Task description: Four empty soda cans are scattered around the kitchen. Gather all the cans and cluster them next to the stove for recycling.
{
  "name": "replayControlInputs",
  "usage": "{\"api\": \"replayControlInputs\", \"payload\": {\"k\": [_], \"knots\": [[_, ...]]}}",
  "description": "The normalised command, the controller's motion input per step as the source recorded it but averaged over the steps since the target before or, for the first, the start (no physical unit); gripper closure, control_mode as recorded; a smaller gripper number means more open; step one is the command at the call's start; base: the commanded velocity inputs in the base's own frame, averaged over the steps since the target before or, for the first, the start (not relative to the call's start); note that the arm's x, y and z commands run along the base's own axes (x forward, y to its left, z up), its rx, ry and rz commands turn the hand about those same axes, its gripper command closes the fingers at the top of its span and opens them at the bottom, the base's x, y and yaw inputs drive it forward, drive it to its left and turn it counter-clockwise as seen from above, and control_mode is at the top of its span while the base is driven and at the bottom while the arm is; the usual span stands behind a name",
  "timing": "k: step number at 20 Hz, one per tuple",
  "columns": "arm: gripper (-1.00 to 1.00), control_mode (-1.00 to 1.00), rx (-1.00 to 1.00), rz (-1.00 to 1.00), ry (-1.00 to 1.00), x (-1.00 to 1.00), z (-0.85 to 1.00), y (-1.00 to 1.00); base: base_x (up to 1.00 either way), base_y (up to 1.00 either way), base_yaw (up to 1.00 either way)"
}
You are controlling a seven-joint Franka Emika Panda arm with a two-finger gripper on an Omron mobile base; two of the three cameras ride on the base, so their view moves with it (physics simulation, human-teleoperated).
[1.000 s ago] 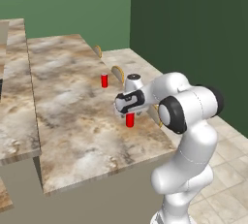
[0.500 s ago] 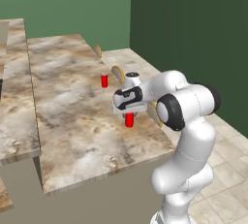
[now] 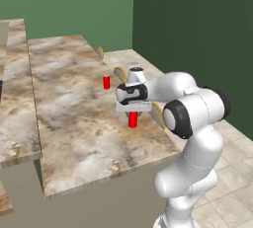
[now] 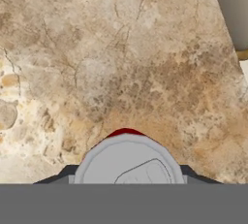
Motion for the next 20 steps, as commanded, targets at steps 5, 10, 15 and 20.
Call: {"api": "replayControlInputs", "payload": {"k": [5,10,15,20], "knots": [[1.00,-1.00,-0.02,-0.01,-0.02,-0.43,0.16,0.00,0.00,0.00,0.00],[1.00,-1.00,0.00,0.00,0.00,-0.39,0.15,-0.02,0.00,0.00,0.00],[1.00,-1.00,0.00,0.00,-0.01,-0.43,0.11,-0.09,0.00,0.00,0.00],[1.00,-1.00,0.00,0.00,-0.05,-0.46,0.08,-0.09,0.00,0.00,0.00]]}}
